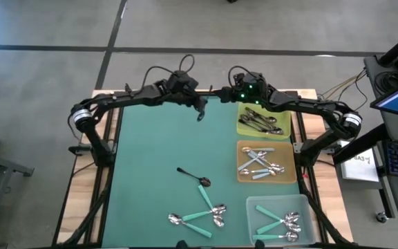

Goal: Sort silverware by color (type)
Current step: Put the black spoon into the yellow bin

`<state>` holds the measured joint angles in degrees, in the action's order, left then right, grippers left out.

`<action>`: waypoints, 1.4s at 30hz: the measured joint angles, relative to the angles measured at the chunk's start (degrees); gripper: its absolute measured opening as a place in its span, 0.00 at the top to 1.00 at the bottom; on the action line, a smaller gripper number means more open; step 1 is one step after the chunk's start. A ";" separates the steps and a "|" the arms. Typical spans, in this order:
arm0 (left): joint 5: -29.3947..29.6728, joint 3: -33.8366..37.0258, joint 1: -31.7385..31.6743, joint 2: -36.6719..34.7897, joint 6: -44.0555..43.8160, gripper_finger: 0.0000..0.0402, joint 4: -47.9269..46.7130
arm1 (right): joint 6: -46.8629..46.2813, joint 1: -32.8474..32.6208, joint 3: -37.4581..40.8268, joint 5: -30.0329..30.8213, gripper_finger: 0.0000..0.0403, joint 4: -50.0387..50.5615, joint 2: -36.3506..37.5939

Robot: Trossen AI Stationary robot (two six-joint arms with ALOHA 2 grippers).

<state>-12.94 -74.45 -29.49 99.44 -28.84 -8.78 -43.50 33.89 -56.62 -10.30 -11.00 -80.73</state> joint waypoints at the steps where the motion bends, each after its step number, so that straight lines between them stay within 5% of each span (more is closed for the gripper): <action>1: 0.01 -0.78 0.59 0.44 0.02 1.00 0.08 | 0.02 0.00 0.00 0.02 0.52 0.00 -0.05; 17: 0.37 -5.46 3.18 3.52 0.24 1.00 0.25 | 0.82 0.15 -0.01 2.10 0.59 0.22 -0.33; 26: 0.61 -6.32 3.84 3.52 1.26 1.00 0.07 | 0.53 0.27 -0.11 2.80 0.74 0.38 -0.50; 33: 2.08 -6.32 3.84 3.52 1.33 1.00 0.20 | -0.16 0.28 -0.11 2.45 0.95 0.37 -0.52; 42: 1.96 -6.32 3.84 3.52 2.49 1.00 0.76 | 1.54 1.24 -0.17 -1.24 0.98 0.67 -0.38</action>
<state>-10.98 -80.77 -25.65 102.96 -26.35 -8.02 -41.96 35.13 -56.80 -11.54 -10.33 -81.11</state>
